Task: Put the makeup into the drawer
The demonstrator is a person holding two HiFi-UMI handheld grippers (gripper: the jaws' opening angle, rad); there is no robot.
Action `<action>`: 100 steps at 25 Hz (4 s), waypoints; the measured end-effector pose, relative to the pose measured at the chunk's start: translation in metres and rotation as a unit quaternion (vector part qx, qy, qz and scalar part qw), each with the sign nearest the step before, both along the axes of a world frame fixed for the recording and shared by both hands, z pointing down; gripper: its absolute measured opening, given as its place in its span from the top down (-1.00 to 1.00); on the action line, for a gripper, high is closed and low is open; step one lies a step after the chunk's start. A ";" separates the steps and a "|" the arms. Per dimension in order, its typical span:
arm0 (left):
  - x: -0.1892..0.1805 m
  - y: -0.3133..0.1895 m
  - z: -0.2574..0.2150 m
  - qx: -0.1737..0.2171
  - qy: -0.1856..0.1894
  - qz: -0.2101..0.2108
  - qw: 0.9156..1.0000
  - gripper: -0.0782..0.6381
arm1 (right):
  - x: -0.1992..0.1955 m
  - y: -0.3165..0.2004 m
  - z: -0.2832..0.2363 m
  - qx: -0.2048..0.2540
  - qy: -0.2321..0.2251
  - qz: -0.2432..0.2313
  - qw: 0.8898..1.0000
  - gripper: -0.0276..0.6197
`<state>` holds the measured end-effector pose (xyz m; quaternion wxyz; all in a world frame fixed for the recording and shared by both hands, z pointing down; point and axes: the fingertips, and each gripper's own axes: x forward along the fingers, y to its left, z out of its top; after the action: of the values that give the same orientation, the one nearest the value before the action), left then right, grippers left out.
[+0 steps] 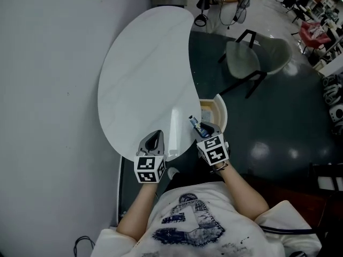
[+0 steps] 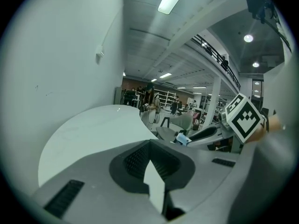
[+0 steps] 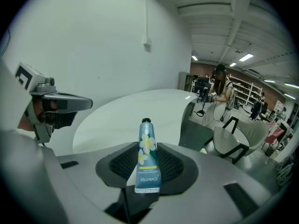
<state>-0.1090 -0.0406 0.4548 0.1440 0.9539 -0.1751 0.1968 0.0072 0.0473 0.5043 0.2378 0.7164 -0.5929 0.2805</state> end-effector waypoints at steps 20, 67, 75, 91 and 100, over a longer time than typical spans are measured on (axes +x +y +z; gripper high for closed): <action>0.147 0.059 0.024 0.001 -0.035 0.033 0.999 0.67 | 0.136 0.076 0.041 -0.021 -0.032 0.025 0.999 0.49; 0.234 0.021 0.134 -0.009 -0.084 -0.045 0.995 0.67 | 0.167 -0.005 0.200 -0.070 -0.127 -0.082 0.986 0.49; 0.230 0.010 0.140 0.012 -0.097 -0.047 0.994 0.67 | 0.163 -0.012 0.206 -0.089 -0.080 -0.107 0.987 0.49; 0.217 0.002 0.145 0.011 -0.102 -0.053 0.993 0.67 | 0.141 -0.038 0.222 -0.070 -0.130 -0.070 0.987 0.49; 0.216 0.000 0.151 0.009 -0.112 -0.046 0.993 0.67 | 0.151 -0.040 0.242 -0.074 -0.149 -0.031 0.986 0.49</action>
<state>0.1075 -0.0406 0.6057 0.1240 0.9179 -0.2356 0.2944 0.1579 0.0075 0.7463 0.2077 0.6287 -0.6213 0.4191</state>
